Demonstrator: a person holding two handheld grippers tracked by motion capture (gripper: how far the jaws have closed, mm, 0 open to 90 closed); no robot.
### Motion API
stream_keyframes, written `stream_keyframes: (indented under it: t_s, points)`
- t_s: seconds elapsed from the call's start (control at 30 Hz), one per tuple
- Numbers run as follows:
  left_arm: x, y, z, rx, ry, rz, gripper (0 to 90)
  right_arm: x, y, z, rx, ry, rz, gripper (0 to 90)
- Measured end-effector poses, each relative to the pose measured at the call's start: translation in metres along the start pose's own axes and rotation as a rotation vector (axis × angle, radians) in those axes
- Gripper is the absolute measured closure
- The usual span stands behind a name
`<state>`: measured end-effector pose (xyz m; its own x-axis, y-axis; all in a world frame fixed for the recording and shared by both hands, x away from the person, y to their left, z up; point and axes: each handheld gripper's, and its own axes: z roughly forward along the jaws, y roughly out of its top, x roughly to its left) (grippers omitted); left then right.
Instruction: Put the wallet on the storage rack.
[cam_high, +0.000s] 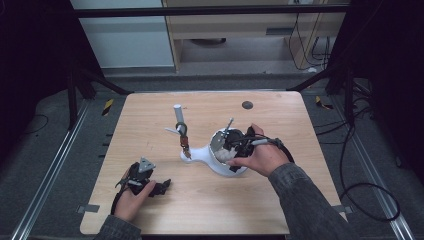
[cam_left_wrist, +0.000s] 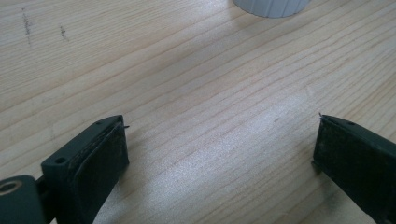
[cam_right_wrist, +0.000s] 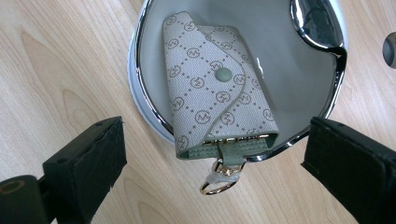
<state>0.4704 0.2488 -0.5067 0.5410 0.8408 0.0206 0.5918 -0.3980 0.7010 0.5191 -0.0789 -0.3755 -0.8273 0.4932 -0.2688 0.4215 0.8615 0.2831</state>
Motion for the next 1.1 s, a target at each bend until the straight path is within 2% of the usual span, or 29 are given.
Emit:
stream_keyframes:
  t_s: [0.17, 0.6, 1.1]
  points:
    - [0.0, 0.0, 0.0, 0.0, 0.0, 0.0, 2.3, 0.0, -0.005, -0.004, -0.028, -0.001, -0.005, 5.6]
    - [0.0, 0.0, 0.0, 0.002, 0.0, 0.003, 2.2, -0.001, -0.016, -0.015, -0.057, -0.011, -0.004, 5.6]
    - [0.0, -0.002, 0.001, -0.01, -0.005, 0.002, 0.0, -0.006, -0.038, -0.024, -0.121, 0.018, 0.054, 5.7]
